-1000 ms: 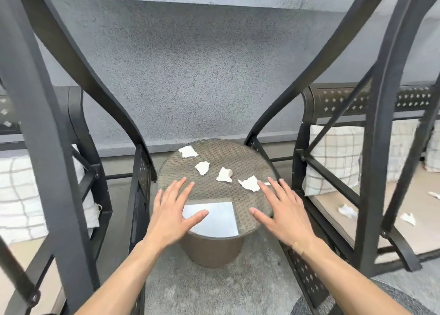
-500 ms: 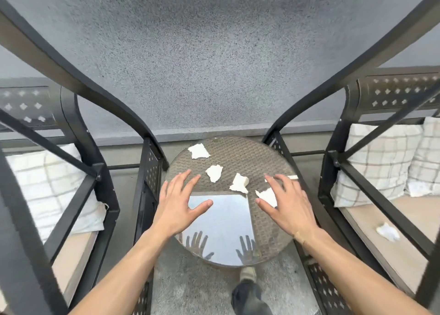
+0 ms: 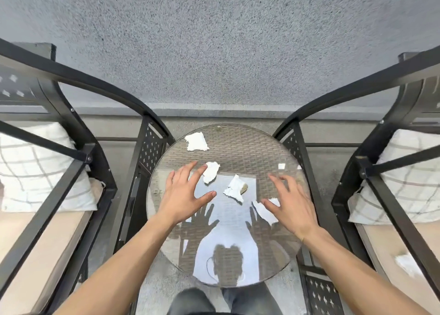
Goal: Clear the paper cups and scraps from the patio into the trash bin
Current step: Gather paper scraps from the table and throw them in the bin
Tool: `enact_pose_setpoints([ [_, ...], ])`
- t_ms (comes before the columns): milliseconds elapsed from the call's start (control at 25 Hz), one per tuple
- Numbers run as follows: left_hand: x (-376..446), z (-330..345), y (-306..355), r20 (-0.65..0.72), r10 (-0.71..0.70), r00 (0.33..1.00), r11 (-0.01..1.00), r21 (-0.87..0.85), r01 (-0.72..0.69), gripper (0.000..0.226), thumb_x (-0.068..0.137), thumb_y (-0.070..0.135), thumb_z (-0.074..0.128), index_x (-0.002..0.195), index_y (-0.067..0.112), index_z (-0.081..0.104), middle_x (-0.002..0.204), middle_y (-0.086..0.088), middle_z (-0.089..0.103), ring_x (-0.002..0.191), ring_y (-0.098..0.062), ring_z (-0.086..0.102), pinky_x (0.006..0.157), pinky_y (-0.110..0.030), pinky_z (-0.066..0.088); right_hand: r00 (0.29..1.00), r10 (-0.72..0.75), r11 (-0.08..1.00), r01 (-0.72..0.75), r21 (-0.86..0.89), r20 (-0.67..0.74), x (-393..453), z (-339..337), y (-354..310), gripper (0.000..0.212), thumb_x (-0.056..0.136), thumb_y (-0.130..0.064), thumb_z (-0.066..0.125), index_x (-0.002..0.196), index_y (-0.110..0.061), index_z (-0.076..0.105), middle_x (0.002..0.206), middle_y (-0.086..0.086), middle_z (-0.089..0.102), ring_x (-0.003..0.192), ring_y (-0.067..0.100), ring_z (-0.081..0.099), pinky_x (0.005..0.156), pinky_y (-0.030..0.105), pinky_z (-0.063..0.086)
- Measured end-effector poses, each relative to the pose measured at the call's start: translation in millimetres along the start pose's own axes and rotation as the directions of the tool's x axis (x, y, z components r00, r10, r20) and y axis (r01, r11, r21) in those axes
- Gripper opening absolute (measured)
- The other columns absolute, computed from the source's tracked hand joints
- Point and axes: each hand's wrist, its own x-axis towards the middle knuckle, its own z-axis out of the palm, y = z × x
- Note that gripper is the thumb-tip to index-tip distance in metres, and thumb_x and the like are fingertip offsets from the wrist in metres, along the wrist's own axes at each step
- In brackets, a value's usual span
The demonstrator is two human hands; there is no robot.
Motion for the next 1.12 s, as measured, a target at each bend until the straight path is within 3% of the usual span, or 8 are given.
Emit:
enact_pose_setpoints([
  [160,12,23,8,0.087,-0.025,0.996,1.0,0.013,0.024,0.073,0.085,0.064,0.053,0.148,0.035,0.03,0.156,0.0,0.025,0.141,-0.023,0.025,0.117,-0.05,0.014,0.99,0.035,0.999,-0.033,-0.013,0.138,9,26,25,0.07,0.084,-0.059,0.055,0.144,-0.034,0.027,0.141,-0.004,0.031,0.121,0.023,0.045,0.088,0.04,0.049],
  [360,41,59,17,0.298,0.008,0.955,1.0,0.026,-0.017,0.072,0.088,0.059,0.054,0.149,0.038,0.022,0.158,0.004,0.019,0.128,-0.021,0.048,0.108,-0.045,0.03,0.962,0.117,0.993,-0.117,-0.013,0.246,18,61,43,0.072,0.079,-0.055,0.065,0.141,-0.037,0.033,0.142,-0.004,0.033,0.116,0.023,0.05,0.082,0.036,0.051],
  [680,105,128,31,0.54,0.154,0.827,0.968,0.085,-0.236,0.07,0.092,0.046,0.058,0.15,0.034,0.021,0.159,-0.004,0.014,0.132,-0.032,0.039,0.099,-0.047,0.04,0.902,0.27,0.962,-0.265,-0.061,0.336,34,118,40,0.064,0.08,-0.05,0.066,0.135,-0.04,0.034,0.144,-0.002,0.031,0.117,0.025,0.047,0.085,0.04,0.05],
  [800,110,144,32,0.572,0.184,0.799,0.964,0.055,-0.261,0.061,0.093,0.041,0.059,0.146,0.032,0.03,0.153,-0.005,0.022,0.127,-0.031,0.042,0.093,-0.045,0.044,0.89,0.304,0.951,-0.302,-0.061,0.34,38,128,39,0.056,0.084,-0.036,0.067,0.134,-0.036,0.04,0.142,-0.001,0.035,0.117,0.025,0.045,0.085,0.039,0.049],
  [1000,110,159,22,0.542,0.208,0.814,0.964,0.028,-0.265,0.038,0.093,0.017,0.057,0.129,0.023,0.05,0.131,-0.005,0.039,0.116,-0.025,0.046,0.074,-0.041,0.051,0.894,0.335,0.937,-0.349,-0.006,0.296,44,131,38,0.043,0.088,-0.017,0.062,0.129,-0.03,0.053,0.129,0.0,0.053,0.107,0.024,0.057,0.085,0.037,0.049],
  [1120,115,155,15,0.558,0.22,0.8,0.967,-0.019,-0.253,0.033,0.092,0.016,0.055,0.124,0.021,0.056,0.121,-0.004,0.05,0.11,-0.026,0.054,0.071,-0.038,0.049,0.89,0.317,0.941,-0.339,0.013,0.327,56,128,27,0.033,0.088,-0.01,0.059,0.116,-0.027,0.063,0.121,0.0,0.062,0.099,0.023,0.063,0.077,0.033,0.05],
])
